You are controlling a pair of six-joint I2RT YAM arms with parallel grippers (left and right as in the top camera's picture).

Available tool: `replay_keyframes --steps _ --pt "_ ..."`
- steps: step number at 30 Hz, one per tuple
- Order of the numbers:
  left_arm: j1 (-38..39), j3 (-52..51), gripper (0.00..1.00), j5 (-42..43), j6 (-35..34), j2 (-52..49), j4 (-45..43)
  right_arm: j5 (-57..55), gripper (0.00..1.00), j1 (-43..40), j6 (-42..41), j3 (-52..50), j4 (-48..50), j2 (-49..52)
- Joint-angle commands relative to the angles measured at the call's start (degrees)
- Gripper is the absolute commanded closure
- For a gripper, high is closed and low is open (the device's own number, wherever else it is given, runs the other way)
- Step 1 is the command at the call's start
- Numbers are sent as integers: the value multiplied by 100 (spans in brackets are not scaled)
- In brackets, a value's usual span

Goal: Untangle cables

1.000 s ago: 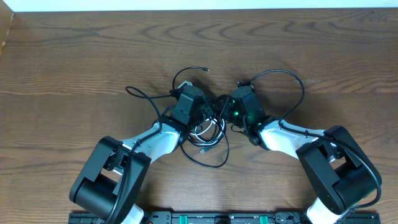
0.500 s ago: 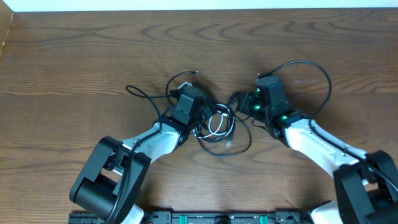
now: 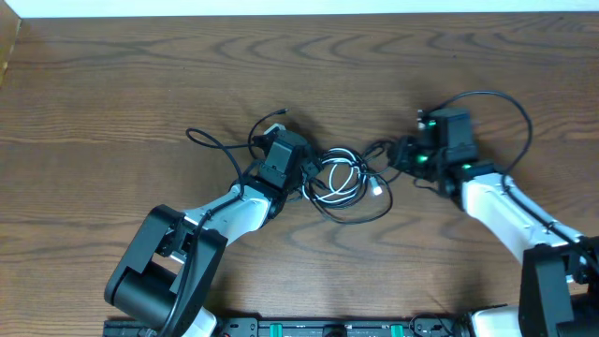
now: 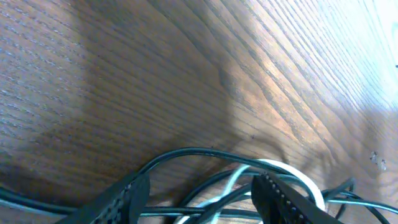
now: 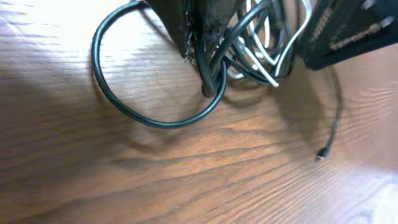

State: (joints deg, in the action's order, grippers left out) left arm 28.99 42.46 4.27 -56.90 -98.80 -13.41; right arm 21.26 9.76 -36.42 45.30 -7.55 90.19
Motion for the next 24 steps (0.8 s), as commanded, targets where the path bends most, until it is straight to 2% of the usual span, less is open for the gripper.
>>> replay_keyframes --steps 1,9,12,14,16,18,21,24 --pt "-4 31 40 -199 79 -85 70 1152 99 -577 223 50 -103 -140" --pt "-4 31 42 -203 525 -85 66 2500 99 -1458 332 50 -579 -140" --pt "-4 31 51 -190 568 -85 66 2857 99 -1528 474 50 -739 -138" --pt "-4 31 52 -72 798 -81 33 3075 99 -1515 592 50 -761 -138" --pt "-20 33 52 308 1187 -70 -103 3407 99 -1493 675 50 -752 -138" --pt "-74 33 48 1204 1735 -31 -415 3698 99 -1491 697 50 -728 -138" --pt "-177 33 40 2138 1996 44 -658 3744 99 -1491 800 50 -767 -138" --pt "-286 33 36 2616 2179 85 -688 4103 99 -1488 1128 48 -844 -138"
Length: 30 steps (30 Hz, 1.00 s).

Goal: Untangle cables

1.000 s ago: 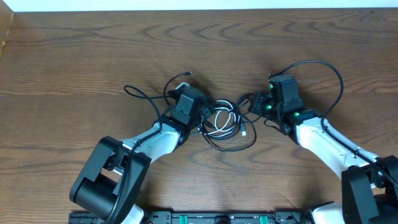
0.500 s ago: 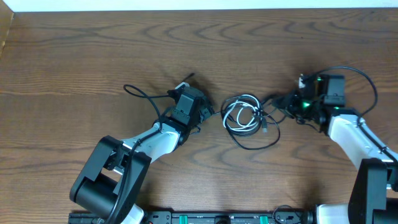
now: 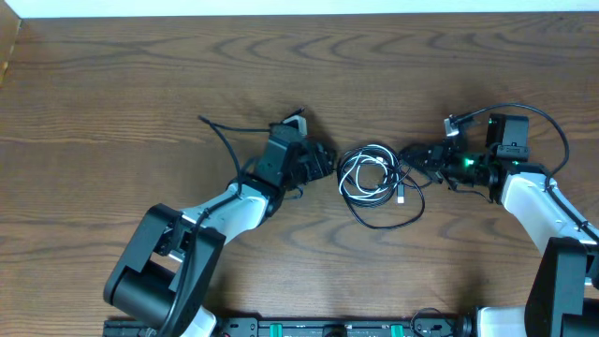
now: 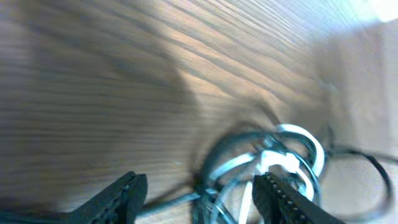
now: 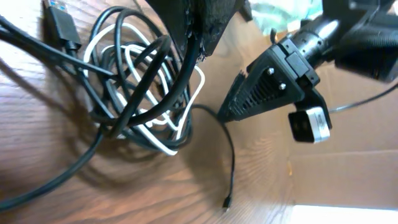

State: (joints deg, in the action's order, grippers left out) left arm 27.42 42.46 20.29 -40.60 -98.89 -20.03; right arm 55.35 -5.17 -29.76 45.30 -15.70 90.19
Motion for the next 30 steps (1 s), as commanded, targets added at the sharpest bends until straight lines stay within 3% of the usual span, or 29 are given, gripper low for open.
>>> replay_keyframes --steps 1,5,9,19,30 --pt "-160 33 36 1064 549 94 -24 1003 99 20 732 50 -24 -138" --pt "-251 33 35 1060 546 94 -22 1941 99 192 1589 50 -13 -138" --pt "-249 33 35 1062 544 94 -15 2282 99 378 1912 50 199 -140" --pt "-251 33 34 1261 549 94 -24 1735 99 743 1165 50 566 -831" --pt "-249 33 34 1250 546 94 -26 2133 99 1246 1423 50 859 -2577"
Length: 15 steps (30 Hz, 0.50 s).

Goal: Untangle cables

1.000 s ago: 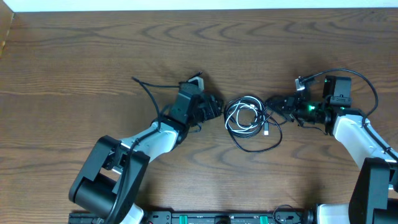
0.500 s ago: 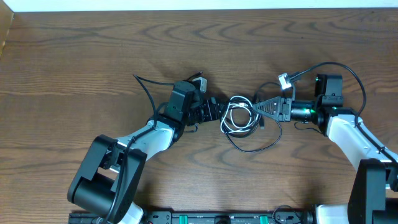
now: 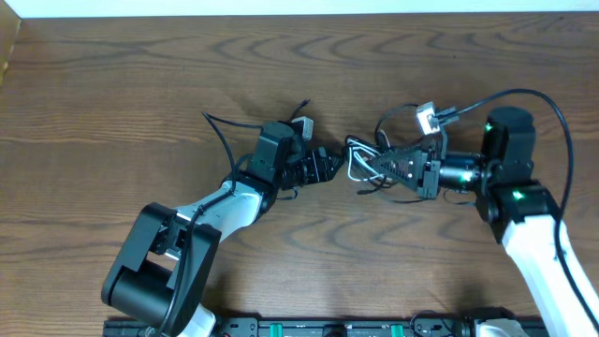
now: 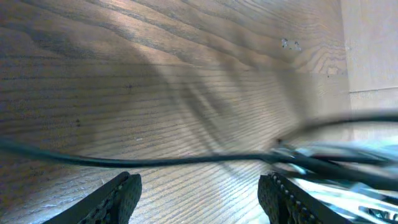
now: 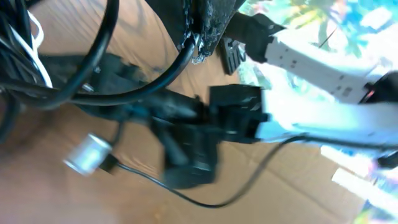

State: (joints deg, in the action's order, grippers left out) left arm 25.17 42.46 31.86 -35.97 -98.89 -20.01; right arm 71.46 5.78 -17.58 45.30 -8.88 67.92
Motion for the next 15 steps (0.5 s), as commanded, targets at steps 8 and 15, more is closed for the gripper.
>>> replay_keyframes --steps 8,15 --pt "-70 33 34 94 85 94 -50 494 99 293 455 50 393 -566" --pt "-439 33 34 96 83 94 26 -219 99 293 326 50 -2 -566"
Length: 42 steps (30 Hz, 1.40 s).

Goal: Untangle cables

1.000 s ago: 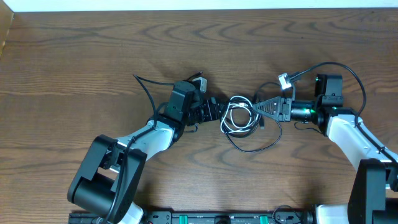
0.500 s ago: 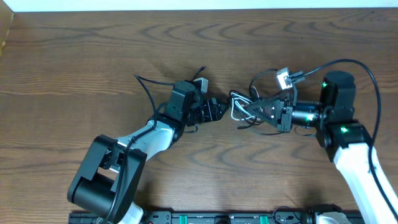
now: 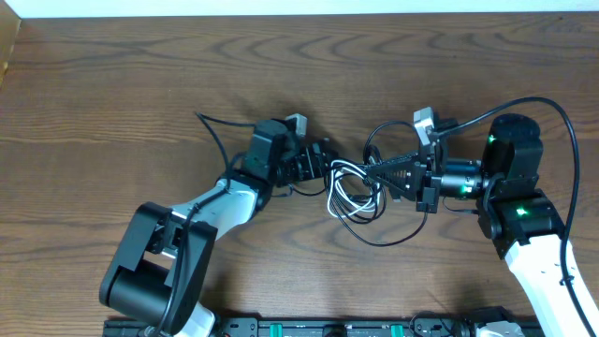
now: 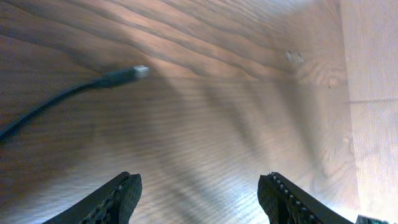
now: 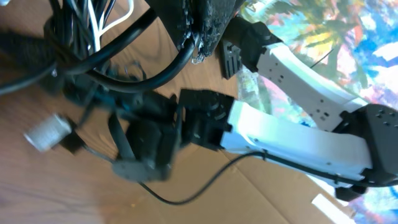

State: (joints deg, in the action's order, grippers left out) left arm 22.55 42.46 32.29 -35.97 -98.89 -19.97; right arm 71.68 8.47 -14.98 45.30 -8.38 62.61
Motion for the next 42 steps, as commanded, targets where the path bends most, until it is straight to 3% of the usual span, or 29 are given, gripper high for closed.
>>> replay_keyframes --steps 1,8,12,13,14,19,23,25,29,36,42 --pt "-234 33 34 52 83 94 61 -428 99 24 42 50 -181 -35" --pt "-566 33 34 52 81 94 341 -2190 96 20 -214 48 -1700 33" --pt "-586 33 34 52 81 94 361 -2975 62 20 -210 50 -2387 229" --pt "-586 33 34 52 81 94 363 -2970 36 15 -157 50 -2413 319" --pt "-586 33 34 52 81 94 363 -2970 33 15 -146 50 -2400 343" --pt "-586 33 34 52 81 94 363 -2730 27 9 -111 50 -2267 363" --pt "-586 33 34 52 81 94 363 -1510 24 9 476 50 -2009 363" --pt "-586 33 34 52 81 94 363 -1414 24 9 520 50 -1965 363" --pt "-586 33 34 55 79 94 363 -2468 24 9 402 50 -2116 367" --pt "-586 33 34 55 79 94 363 -5663 26 9 -675 50 -2267 396" --pt "-586 33 34 55 79 94 363 -7125 27 9 -535 48 -2420 533"
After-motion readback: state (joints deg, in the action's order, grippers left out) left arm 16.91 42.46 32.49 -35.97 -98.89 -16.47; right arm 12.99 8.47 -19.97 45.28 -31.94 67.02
